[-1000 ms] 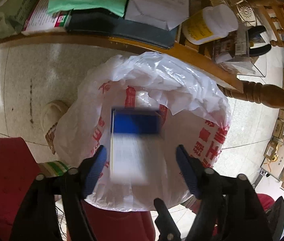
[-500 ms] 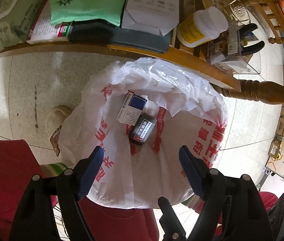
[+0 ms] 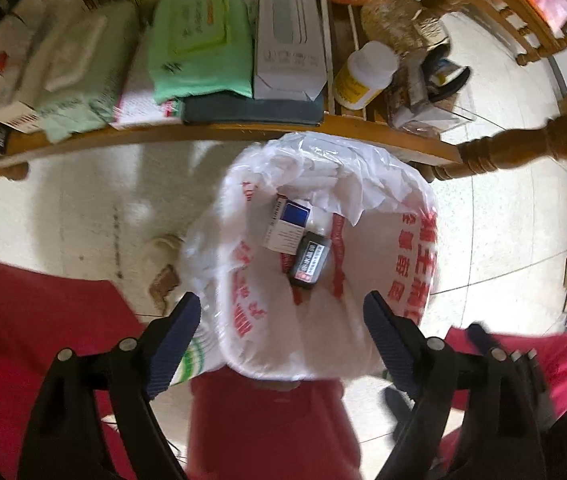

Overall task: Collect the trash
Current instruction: 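Withdraw both open tools from the bag back up to the table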

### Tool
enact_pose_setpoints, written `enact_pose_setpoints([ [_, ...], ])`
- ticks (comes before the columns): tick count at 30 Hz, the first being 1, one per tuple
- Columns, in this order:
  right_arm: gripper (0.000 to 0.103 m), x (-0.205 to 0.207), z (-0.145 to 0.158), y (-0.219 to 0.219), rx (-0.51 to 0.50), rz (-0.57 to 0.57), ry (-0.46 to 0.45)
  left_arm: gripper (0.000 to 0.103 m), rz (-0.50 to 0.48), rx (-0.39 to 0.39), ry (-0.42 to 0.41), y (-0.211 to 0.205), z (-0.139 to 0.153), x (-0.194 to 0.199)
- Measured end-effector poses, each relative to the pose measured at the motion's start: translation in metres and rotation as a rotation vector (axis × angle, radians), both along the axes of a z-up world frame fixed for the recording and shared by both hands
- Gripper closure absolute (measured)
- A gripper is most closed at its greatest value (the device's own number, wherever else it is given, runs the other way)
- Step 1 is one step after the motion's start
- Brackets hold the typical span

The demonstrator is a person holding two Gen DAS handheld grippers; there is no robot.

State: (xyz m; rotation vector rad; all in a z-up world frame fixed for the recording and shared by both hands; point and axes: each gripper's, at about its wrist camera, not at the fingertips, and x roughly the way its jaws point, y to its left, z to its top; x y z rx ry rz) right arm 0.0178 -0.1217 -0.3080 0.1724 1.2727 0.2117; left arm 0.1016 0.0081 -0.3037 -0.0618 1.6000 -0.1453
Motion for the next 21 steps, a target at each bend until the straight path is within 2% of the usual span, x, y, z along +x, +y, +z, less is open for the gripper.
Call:
enact_pose_setpoints([
  [3,0.017,-0.011,0.032,-0.009,-0.001,-0.011,-0.060,0.021,-0.026,0.013,-0.072,0.010,0.033,-0.017],
  [6,0.016,-0.023,0.072,-0.020,-0.015,-0.041,-0.151,0.021,-0.059,0.005,-0.162,0.023,0.082,-0.034],
  [9,0.008,-0.029,0.121,-0.038,-0.049,-0.062,-0.281,0.016,-0.093,0.002,-0.262,0.032,0.134,-0.041],
  [10,0.007,-0.030,0.143,-0.045,-0.064,-0.066,-0.342,0.014,-0.108,-0.007,-0.303,0.036,0.157,-0.041],
  [15,0.007,-0.025,0.229,-0.066,-0.129,-0.018,-0.507,0.008,-0.137,-0.091,-0.428,0.054,0.248,-0.037],
  [18,0.007,-0.021,0.267,-0.075,-0.100,0.036,-0.554,0.008,-0.144,-0.128,-0.462,0.065,0.293,-0.033],
  [21,0.007,-0.015,0.309,-0.084,-0.043,0.082,-0.584,0.008,-0.167,-0.106,-0.500,0.070,0.334,-0.028],
])
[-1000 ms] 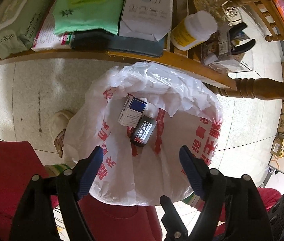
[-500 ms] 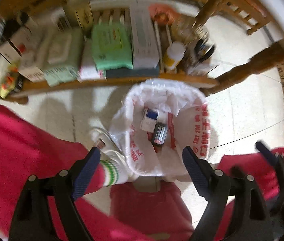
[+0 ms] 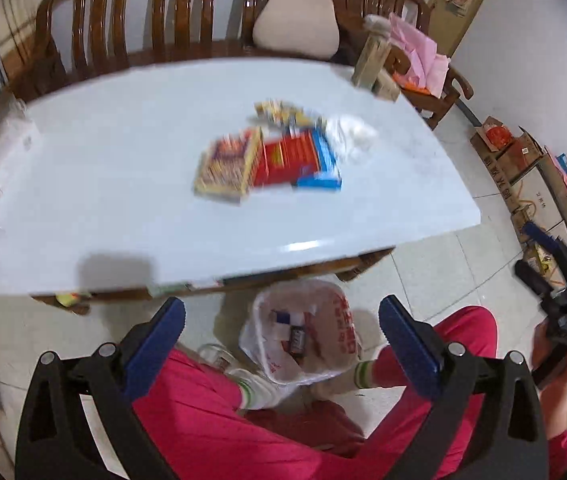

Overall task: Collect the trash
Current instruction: 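Withdraw both open tools from the bag back up to the table, then move left tool to purple poker box while right tool approaches clear plastic container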

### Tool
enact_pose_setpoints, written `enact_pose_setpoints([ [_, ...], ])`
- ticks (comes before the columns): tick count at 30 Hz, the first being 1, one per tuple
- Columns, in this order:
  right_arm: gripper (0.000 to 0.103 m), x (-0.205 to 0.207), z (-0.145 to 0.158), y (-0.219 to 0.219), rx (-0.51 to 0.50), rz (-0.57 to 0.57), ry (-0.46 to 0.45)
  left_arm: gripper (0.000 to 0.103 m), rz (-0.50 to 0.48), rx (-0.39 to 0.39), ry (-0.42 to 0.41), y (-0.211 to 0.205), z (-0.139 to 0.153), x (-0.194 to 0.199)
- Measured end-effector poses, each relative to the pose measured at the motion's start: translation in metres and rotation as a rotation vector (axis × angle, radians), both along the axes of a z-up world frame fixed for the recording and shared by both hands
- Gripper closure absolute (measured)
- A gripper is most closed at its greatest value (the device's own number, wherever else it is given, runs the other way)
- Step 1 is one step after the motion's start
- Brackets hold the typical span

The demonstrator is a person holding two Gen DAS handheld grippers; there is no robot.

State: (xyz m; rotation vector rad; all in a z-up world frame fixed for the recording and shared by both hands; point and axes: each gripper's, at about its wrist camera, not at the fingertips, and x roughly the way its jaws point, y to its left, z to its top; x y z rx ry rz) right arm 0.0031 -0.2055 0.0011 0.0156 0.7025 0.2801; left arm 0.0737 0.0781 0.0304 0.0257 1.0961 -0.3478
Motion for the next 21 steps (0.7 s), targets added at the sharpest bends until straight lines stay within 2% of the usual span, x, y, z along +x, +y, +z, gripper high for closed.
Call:
enact_pose_setpoints([
  [2,0.007,0.002,0.026,-0.008,0.015,0.009,-0.033,0.008,-0.018,0.012,-0.018,0.002,0.019,0.001],
  [4,0.007,0.004,0.050,-0.013,0.023,0.003,-0.075,0.008,-0.052,-0.010,-0.009,0.004,0.038,0.005],
  [7,0.007,0.011,0.085,-0.027,0.060,0.007,-0.121,0.008,-0.071,-0.043,0.003,0.005,0.054,0.012],
  [11,0.007,0.017,0.118,-0.040,0.076,0.005,-0.162,0.008,-0.114,-0.051,0.012,0.000,0.069,0.026],
  [14,0.007,0.027,0.133,-0.041,0.066,0.014,-0.187,0.008,-0.138,-0.027,0.020,-0.007,0.075,0.037],
  [21,0.007,0.057,0.148,-0.035,0.061,0.038,-0.201,0.008,-0.163,-0.027,0.061,-0.012,0.075,0.069],
])
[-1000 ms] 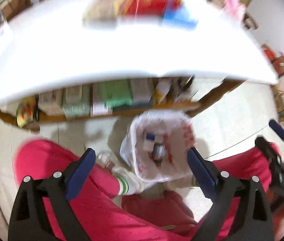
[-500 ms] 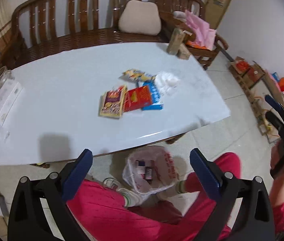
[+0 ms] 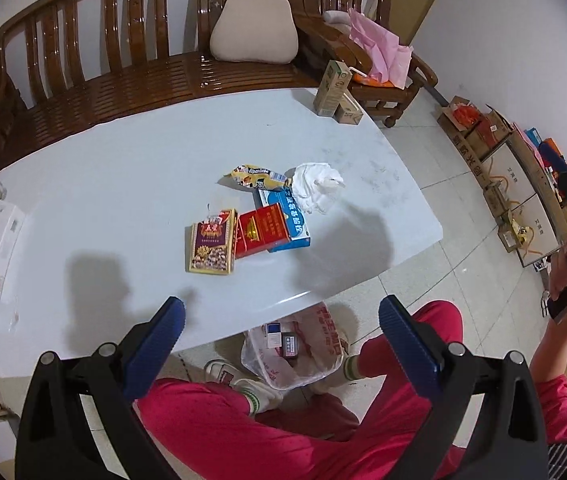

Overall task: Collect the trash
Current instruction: 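Move left tool to purple poker box while right tool approaches clear plastic container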

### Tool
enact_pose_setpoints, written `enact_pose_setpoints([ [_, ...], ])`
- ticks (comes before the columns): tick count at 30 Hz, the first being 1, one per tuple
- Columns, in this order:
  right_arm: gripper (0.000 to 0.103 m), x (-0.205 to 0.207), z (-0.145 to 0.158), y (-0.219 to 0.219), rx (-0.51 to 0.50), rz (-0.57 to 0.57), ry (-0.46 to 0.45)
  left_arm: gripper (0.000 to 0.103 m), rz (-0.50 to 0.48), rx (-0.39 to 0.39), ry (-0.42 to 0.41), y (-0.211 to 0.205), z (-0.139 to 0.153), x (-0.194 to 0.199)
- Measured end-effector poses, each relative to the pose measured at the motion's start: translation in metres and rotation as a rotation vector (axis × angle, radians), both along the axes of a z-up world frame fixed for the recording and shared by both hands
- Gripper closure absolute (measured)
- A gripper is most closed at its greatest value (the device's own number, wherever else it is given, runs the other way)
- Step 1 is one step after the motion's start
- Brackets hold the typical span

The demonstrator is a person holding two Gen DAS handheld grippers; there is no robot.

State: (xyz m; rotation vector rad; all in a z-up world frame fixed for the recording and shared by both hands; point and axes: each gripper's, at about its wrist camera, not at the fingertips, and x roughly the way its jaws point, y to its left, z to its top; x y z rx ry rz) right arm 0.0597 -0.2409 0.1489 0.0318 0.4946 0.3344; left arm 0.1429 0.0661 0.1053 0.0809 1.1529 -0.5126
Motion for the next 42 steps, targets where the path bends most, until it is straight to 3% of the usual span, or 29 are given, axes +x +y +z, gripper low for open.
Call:
enact_pose_setpoints([
  [6,0.007,0.025,-0.009,0.005,-0.001,0.026,0.017,0.008,0.004,0.018,0.025,0.001,-0.014,0.027],
  [11,0.007,0.047,-0.025,0.011,-0.028,0.036,0.057,0.008,0.000,0.041,0.069,0.000,-0.041,0.049],
  [18,0.007,0.067,-0.059,0.031,-0.116,0.057,0.106,0.008,0.009,0.055,0.131,0.005,-0.082,0.076],
  [27,0.007,0.091,-0.095,0.048,-0.123,0.089,0.182,0.008,0.000,0.061,0.183,0.001,-0.116,0.099],
  [42,0.008,0.109,-0.197,0.071,-0.089,0.110,0.305,0.008,-0.012,0.065,0.180,0.000,-0.164,0.129],
])
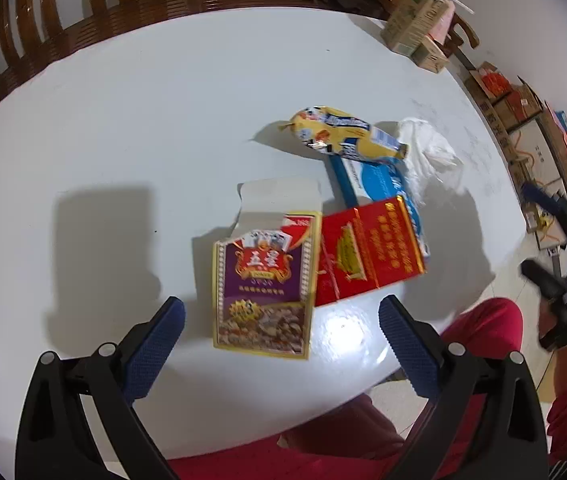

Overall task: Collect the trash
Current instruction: 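Move left tool to purple poker box while right tool approaches clear plastic container, then close left tool on poker box while right tool grips the container rim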

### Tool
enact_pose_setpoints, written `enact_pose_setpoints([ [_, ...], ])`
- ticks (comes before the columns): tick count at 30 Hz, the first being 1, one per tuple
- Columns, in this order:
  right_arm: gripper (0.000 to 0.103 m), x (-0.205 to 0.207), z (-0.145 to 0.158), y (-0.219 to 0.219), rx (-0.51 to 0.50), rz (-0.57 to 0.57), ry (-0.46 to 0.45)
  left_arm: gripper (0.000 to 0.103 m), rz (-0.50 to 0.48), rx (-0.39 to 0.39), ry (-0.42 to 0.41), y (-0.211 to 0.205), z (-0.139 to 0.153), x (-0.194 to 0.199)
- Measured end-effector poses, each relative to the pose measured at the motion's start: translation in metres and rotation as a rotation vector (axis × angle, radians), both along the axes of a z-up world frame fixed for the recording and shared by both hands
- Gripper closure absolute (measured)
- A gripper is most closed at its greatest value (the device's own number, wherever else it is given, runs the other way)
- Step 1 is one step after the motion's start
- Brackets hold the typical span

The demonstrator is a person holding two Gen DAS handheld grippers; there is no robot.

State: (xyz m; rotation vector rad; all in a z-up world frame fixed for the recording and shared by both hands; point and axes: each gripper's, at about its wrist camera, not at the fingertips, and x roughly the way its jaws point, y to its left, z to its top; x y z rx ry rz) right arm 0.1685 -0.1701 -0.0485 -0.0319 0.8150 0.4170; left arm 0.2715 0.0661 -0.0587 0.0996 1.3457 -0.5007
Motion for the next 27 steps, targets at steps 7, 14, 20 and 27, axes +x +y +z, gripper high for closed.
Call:
enact_pose_setpoints([
  [7,0.019,0.014,-0.036,0.011,-0.026,0.011,0.031,0.008,0.001,-0.019,0.019,0.003,-0.016,0.009],
  [14,0.033,0.031,-0.055,0.011,-0.014,-0.006,0.051,0.008,0.010,-0.027,0.043,0.005,-0.030,0.017],
  [20,0.042,0.041,-0.065,0.012,-0.011,-0.009,0.064,0.008,0.011,-0.051,0.062,0.007,-0.038,0.022],
  [27,0.064,0.049,-0.066,0.016,-0.018,-0.014,0.053,0.008,-0.003,-0.066,0.047,0.007,-0.040,0.022],
])
